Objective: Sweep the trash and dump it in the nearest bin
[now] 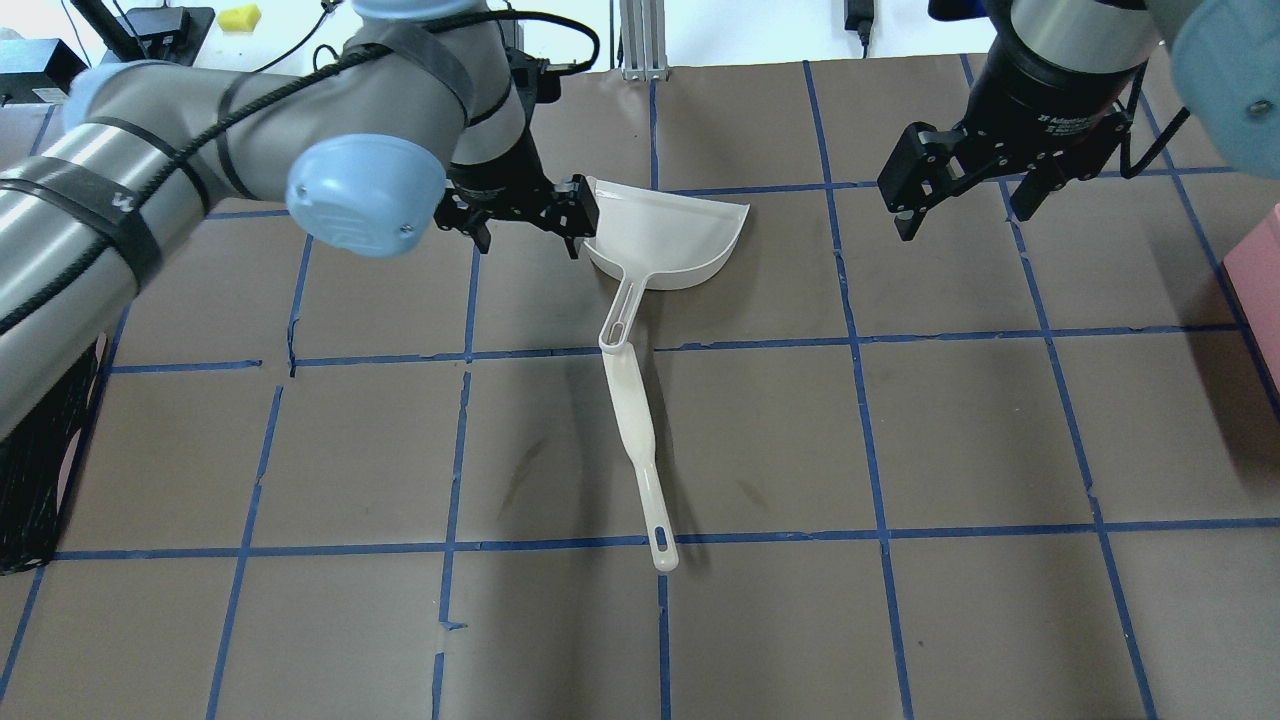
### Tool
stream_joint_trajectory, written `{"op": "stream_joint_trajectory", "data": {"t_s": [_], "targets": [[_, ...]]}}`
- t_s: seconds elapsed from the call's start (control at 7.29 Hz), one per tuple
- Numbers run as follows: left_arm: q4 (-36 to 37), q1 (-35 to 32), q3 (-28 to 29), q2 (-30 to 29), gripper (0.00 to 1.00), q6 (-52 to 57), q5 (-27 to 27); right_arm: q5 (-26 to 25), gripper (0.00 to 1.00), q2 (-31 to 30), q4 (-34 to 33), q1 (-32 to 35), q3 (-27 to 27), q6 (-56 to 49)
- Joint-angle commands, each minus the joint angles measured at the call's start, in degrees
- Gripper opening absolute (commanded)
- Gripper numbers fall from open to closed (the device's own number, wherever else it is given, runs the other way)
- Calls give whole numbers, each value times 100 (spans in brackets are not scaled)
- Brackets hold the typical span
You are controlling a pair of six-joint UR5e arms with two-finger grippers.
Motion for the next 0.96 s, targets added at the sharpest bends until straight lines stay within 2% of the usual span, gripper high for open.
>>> {"op": "stream_joint_trajectory", "data": {"t_s": [0.0, 0.14, 0.41, 0.55, 0.82], "targets": [[-891, 269, 127, 742, 100, 251, 55, 15, 100, -7, 3, 3, 0, 0], [-1530, 443, 450, 850, 100, 251, 99, -2, 100, -7, 3, -6, 0, 0], [-2430, 1302, 768, 1026, 100, 260, 73, 7, 100, -7, -41, 12, 0, 0], [-2520, 1341, 622, 1184, 100, 260, 73, 15, 100, -15, -15, 12, 0, 0], [-2434, 1324, 681, 1090, 100, 260, 82, -11, 100, -50, 28, -6, 9, 0]]}}
